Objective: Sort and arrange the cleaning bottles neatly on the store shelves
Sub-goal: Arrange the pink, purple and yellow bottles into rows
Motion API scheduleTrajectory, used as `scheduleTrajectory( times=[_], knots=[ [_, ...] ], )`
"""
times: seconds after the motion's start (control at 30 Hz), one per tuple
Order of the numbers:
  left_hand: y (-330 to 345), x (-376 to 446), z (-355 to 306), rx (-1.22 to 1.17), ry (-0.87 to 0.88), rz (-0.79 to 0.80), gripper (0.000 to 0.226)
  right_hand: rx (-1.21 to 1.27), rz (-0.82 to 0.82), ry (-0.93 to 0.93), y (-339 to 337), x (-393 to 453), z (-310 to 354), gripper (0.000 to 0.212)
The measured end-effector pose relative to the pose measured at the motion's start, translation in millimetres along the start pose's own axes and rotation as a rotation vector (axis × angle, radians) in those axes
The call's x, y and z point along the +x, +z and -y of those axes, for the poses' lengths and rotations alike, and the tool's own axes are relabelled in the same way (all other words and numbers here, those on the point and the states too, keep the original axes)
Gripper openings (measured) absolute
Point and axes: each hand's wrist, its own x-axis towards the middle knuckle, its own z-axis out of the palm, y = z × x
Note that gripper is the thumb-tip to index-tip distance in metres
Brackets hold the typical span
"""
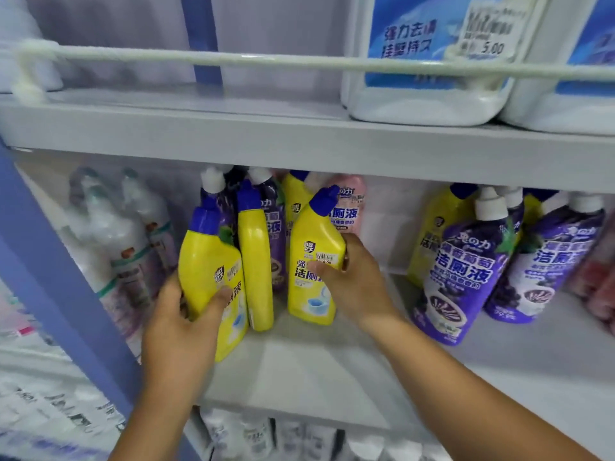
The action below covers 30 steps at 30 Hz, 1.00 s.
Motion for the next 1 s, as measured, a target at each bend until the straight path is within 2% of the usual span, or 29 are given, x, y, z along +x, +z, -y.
scheduleTrajectory(
  times=[0.1, 0.23, 0.3, 0.33, 0.4, 0.47, 0.53, 0.63, 0.7, 0.77, 0.8, 0.87, 0.93, 1.0],
  knots=[
    [-0.9, -15.2, -1.2, -0.023, 0.026, 0.033, 0.024, -0.058, -0.159, 0.013, -24.8, 2.9, -4.4, 0.031],
    [14.5, -36.3, -7.1, -0.101, 0.001, 0.164, 0.034, -0.114, -0.452, 0.028, -49.7, 24.6, -17.3, 0.033],
    [30.8, -43.7, -10.0, -0.146, -0.01, 0.223, 0.035, -0.122, -0.539, 0.039, -53.3, 33.8, -26.1, 0.034],
    [39.7, -46.6, -10.8, -0.148, -0.01, 0.244, 0.036, -0.154, -0.558, 0.053, -53.5, 37.4, -30.8, 0.037],
    [56.6, -49.8, -15.3, -0.147, 0.004, 0.29, 0.038, -0.232, -0.595, 0.067, -52.5, 44.9, -39.9, 0.059],
    [71.6, -48.1, -19.3, -0.149, 0.011, 0.329, 0.04, -0.303, -0.604, 0.112, -53.7, 53.3, -45.0, 0.078],
    [87.1, -41.6, -21.3, -0.132, 0.008, 0.353, 0.038, -0.342, -0.581, 0.213, -53.7, 60.3, -47.6, 0.082],
    [114.9, -29.6, -22.7, -0.098, 0.04, 0.353, 0.036, -0.223, -0.601, 0.186, -56.8, 43.2, -34.1, 0.086],
    [135.9, -21.5, -27.6, -0.055, 0.07, 0.356, 0.035, -0.124, -0.494, 0.115, -58.0, 12.1, -24.3, 0.079],
    [159.4, -12.9, -31.7, -0.018, 0.093, 0.37, 0.038, -0.019, -0.337, 0.084, -56.6, -17.0, -24.6, 0.083],
    [169.2, -9.1, -34.3, 0.005, 0.107, 0.401, 0.043, 0.006, -0.309, 0.078, -55.4, -28.7, -26.3, 0.085],
    [181.9, -3.6, -35.6, 0.03, 0.144, 0.469, 0.054, 0.027, -0.271, 0.053, -54.2, -40.6, -27.8, 0.077],
    [175.6, -8.2, -37.9, -0.048, 0.146, 0.488, 0.048, 0.064, -0.263, 0.065, -57.2, -49.5, -28.0, 0.05],
    [147.6, -25.3, -43.2, -0.148, 0.163, 0.326, 0.03, 0.088, -0.264, 0.073, -62.6, -57.8, -21.0, 0.036]
  ],
)
